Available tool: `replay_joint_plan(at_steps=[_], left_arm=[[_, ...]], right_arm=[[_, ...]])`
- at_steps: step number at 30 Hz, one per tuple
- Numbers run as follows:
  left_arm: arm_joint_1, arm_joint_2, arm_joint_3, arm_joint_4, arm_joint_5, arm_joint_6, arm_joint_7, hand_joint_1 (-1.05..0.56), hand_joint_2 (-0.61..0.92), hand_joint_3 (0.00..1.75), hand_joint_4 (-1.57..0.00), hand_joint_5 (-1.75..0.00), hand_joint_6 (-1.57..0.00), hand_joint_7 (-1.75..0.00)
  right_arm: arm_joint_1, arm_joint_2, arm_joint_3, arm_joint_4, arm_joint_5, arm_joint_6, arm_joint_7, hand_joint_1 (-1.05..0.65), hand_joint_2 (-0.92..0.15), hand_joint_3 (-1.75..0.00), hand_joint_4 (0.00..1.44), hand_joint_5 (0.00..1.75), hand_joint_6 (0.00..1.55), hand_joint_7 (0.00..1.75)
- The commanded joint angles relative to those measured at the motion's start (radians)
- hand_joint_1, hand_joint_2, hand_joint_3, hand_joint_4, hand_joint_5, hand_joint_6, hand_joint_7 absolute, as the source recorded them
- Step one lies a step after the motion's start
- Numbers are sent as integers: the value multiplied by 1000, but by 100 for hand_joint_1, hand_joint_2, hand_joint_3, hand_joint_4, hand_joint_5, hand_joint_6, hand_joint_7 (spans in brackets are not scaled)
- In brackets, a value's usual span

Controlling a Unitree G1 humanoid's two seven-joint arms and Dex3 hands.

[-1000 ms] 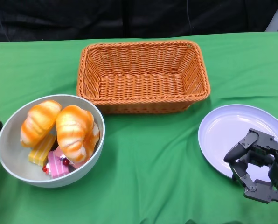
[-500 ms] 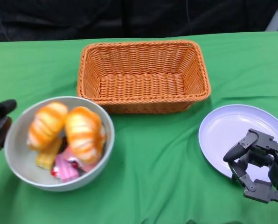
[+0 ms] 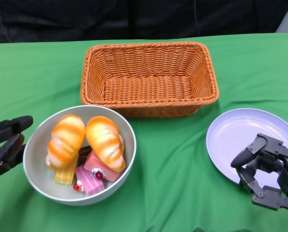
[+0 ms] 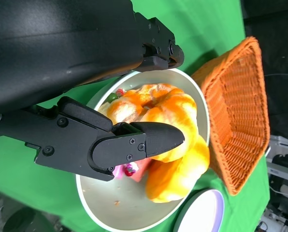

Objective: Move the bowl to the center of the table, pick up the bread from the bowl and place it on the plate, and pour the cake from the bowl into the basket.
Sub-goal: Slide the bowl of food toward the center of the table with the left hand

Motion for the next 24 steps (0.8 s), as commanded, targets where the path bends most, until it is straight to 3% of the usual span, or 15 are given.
replay_joint_plan(at_steps=[1,10,14,24], left_arm=[[7,12,2,-24,-12,9,-6,-68,92,62,-26,-2,-17,0],[9,13,1,-28,-14,12,-3,-68,92,62,-26,-2,-17,0],[119,-12,-28,-277,-88,186,10,-68,92,66,-26,-1,-17,0],[137,-25,-42,-347,-112,256,34,-68,92,66,-26,-1,-17,0]], right_arm=[[2,-4,-2,-1,3,-3,-8,-8,-65,-81,75,157,70,125],[2,-4,-2,-1,3,-3,-9,-8,-65,-81,75,157,70,125],[-4,-3,-1,10,5,-11,-10,-9,-64,-81,76,157,70,125],[-8,-5,-1,16,-3,-16,-14,-9,-65,-82,76,157,70,125]])
